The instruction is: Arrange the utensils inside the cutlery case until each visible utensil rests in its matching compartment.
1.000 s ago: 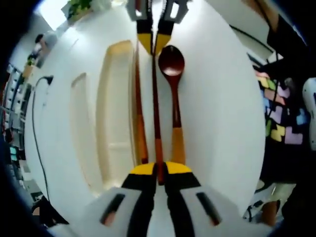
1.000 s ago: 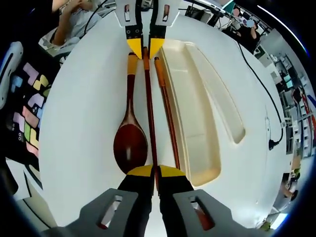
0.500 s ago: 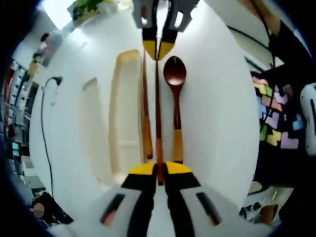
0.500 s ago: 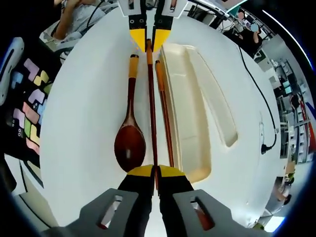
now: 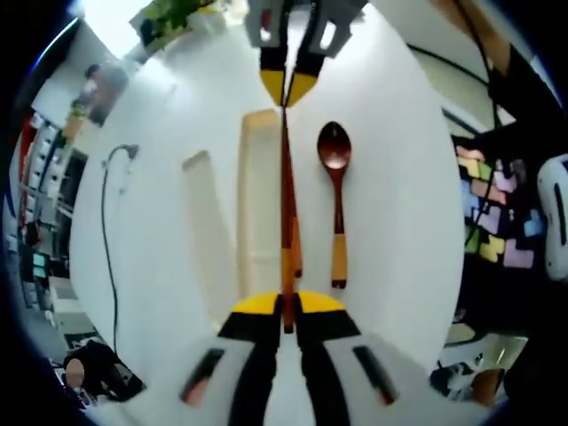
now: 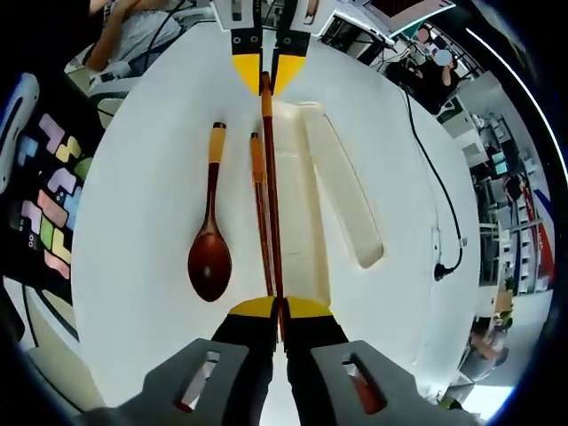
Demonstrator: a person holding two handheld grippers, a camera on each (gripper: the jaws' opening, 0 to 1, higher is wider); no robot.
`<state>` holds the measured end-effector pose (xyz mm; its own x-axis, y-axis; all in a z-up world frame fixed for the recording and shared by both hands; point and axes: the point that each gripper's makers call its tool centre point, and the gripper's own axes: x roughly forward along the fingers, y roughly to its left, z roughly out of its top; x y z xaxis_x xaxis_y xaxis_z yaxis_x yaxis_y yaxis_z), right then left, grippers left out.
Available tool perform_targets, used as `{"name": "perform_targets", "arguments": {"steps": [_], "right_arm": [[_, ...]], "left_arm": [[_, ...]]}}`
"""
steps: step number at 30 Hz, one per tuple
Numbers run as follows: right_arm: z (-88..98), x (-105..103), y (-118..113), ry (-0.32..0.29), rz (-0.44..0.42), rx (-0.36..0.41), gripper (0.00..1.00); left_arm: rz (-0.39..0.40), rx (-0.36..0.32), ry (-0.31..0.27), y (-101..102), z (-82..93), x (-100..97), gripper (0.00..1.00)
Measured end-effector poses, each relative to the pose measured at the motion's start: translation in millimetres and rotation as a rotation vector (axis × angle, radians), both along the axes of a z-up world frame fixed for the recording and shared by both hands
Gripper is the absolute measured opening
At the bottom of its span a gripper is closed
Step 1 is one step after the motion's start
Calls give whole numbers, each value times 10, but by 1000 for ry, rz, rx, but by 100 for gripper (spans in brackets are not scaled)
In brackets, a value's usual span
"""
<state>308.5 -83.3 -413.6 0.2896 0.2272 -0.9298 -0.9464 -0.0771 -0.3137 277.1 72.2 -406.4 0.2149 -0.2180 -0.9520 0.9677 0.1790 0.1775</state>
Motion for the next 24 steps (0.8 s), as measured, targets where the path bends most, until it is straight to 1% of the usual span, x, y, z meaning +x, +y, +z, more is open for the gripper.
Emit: {"name": "perform_targets", "arguments": {"steps": [6,9,14,17,19,24], "right_arm": [[0,133,49,-20,-12,7,0],[-46,194,55,-19,-22,4,0],[-113,289,56,-17,-42,10,0],[-180,310,51,7,-54,11,1],[-215,331,46,10,-59,8,1],[-291,349,67,29,-78,13,1]], "left_arm": [[19,-13,-1,44,-46,109,6],[25,-16,-6,49,-80,181,6],[35,-22,5,54,-166,264,6],[38,-28,14,52,-207,286,6],[38,-32,20,38,-227,290,6],[40,-15,25,62,-299,329,6]]}}
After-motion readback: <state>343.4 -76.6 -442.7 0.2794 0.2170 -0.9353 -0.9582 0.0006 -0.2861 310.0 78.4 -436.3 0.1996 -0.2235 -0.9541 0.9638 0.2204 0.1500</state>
